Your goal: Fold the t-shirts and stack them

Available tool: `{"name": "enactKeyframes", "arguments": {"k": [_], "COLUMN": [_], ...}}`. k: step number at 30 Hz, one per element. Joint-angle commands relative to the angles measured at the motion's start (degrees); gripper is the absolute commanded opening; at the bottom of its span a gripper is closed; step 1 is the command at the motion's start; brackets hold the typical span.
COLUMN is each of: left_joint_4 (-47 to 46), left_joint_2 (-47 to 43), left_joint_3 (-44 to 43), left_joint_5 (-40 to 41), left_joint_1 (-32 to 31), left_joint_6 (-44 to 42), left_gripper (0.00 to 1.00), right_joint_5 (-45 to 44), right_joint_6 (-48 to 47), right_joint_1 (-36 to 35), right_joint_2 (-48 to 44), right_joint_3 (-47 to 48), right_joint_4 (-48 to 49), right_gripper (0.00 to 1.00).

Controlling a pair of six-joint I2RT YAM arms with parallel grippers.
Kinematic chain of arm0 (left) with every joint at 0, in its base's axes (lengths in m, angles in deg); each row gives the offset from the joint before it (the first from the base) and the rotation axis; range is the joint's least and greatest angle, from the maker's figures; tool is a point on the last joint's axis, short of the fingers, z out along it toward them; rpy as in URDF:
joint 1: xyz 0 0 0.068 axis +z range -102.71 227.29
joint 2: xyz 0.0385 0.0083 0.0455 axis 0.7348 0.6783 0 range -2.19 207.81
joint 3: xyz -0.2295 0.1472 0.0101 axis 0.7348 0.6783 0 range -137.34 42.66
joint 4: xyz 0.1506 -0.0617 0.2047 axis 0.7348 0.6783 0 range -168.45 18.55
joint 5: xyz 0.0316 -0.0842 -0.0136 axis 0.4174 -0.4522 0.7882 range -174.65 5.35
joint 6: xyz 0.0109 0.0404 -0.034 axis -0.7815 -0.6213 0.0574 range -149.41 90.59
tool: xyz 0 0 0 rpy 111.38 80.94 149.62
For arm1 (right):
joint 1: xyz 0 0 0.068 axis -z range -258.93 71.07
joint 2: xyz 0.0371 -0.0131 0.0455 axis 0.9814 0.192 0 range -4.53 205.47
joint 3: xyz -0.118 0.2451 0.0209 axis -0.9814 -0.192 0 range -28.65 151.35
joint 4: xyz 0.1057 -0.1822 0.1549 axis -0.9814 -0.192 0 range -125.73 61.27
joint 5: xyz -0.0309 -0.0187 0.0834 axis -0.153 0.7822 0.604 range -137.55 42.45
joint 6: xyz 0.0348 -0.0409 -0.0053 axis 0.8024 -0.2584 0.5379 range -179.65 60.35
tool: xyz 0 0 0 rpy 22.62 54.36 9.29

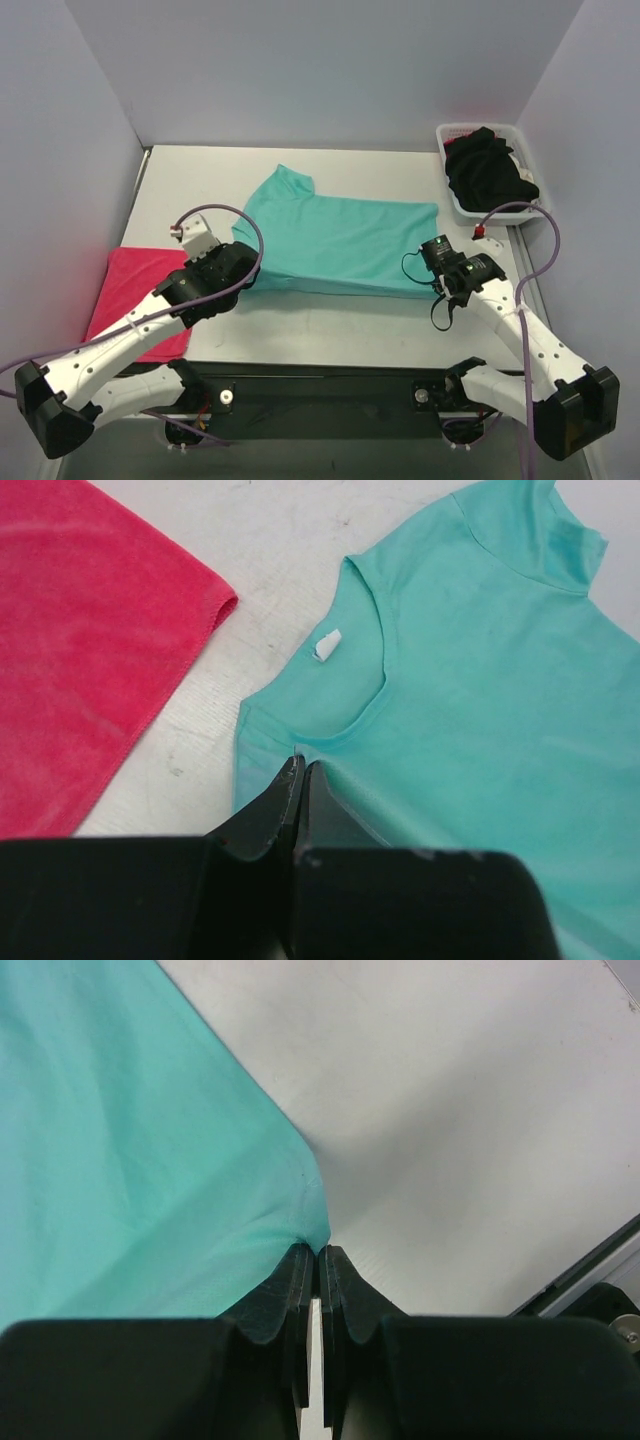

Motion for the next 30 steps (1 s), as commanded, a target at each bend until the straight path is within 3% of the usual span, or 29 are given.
{"name": "enactKeyframes", "arguments": {"k": [1, 10, 28, 29, 30], "left_joint_4": [-11.7, -19.7, -25.9, -26.1, -26.9], "left_joint_2": [3.8, 12.8, 24.1, 24.6, 26.0], "left_joint_3": [-1.4, -3.1, -5.9, -6.0, -6.2], "left_joint_5": [-3.8, -8.0, -11.4, -11.5, -11.8], "left_joint_1": [2.7, 6.3, 12.2, 12.4, 12.6], "left_joint_6": [-10.4, -14.8, -18.9, -18.9, -19.2], "left_gripper": [0.00, 0.00, 0.00, 0.00, 0.00], "right_joint_5": [-0.9, 2.5, 3.9, 3.6, 3.3], "right_joint_6": [-4.8, -9.3, -12.5, -12.9, -13.1], "right_joint_1": [3.4, 5.7, 9.8, 10.0, 10.7], "right_joint_2": [2.3, 11.5, 27.3, 29.3, 30.5], "right_joint_3": [1.8, 3.6, 9.6, 10.1, 11.3], "right_joint_4": [3.2, 10.1, 16.5, 16.4, 16.4], "right_gripper": [0.00, 0.00, 0.00, 0.04, 0.18]}}
